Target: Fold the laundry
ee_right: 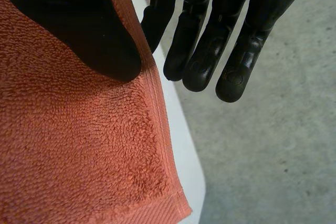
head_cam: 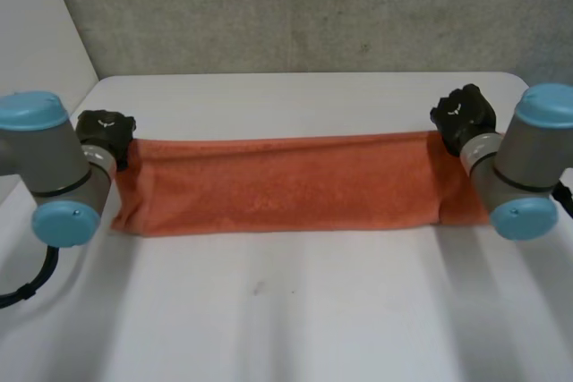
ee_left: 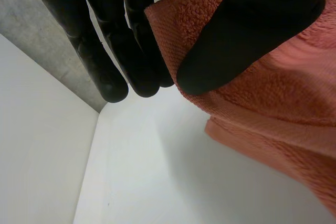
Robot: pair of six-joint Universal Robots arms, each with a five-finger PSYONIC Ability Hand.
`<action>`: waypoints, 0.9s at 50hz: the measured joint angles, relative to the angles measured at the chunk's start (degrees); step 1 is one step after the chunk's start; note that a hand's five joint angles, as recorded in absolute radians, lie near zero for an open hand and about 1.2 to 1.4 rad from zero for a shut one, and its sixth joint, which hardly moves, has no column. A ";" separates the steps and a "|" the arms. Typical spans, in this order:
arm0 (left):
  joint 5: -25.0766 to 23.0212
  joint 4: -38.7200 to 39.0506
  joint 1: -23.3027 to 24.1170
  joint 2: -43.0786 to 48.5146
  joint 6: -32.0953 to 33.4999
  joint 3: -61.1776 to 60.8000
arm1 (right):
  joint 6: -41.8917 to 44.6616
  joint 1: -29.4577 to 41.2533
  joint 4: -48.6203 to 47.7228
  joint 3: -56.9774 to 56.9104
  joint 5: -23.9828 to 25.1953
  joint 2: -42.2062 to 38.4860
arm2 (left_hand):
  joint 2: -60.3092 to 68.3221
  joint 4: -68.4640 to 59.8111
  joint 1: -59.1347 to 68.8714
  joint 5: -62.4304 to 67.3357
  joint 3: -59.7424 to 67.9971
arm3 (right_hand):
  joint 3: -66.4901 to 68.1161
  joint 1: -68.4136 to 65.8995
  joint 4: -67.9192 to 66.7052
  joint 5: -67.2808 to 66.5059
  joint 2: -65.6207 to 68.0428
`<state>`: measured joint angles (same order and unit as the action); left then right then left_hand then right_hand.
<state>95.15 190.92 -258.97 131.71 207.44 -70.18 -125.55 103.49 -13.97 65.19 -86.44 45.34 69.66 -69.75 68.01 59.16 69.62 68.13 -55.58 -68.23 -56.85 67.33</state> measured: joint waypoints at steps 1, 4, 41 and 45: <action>0.09 0.11 0.03 0.88 0.06 0.96 | 0.07 0.10 -1.13 -0.76 0.00 -0.97 | 0.00 0.00 0.00 0.00 0.00 | 0.00 0.00 0.00 0.00 0.00; 0.16 0.31 0.19 4.15 0.57 4.44 | 0.39 0.37 -4.71 -4.10 0.14 -5.16 | 0.00 0.00 0.14 0.00 0.00 | 0.00 0.00 0.00 0.00 0.00; -0.30 11.62 4.99 -5.56 11.63 -4.11 | -19.61 -0.37 -1.86 -0.70 1.42 9.61 | -60.03 60.01 -58.20 -57.62 -59.92 | -56.11 43.75 55.03 52.69 -55.07; -0.31 11.44 5.13 -9.45 11.25 -8.15 | -22.76 -1.99 5.52 4.85 2.01 14.72 | -60.12 60.02 -58.20 -57.62 -59.92 | -56.11 43.75 55.03 52.69 -55.07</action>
<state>94.84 202.36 -253.84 122.26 218.69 -78.32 -148.31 101.50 -8.46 70.04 -84.43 60.05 9.54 -9.72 9.81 1.54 9.70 12.03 -11.83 -13.20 -4.15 12.25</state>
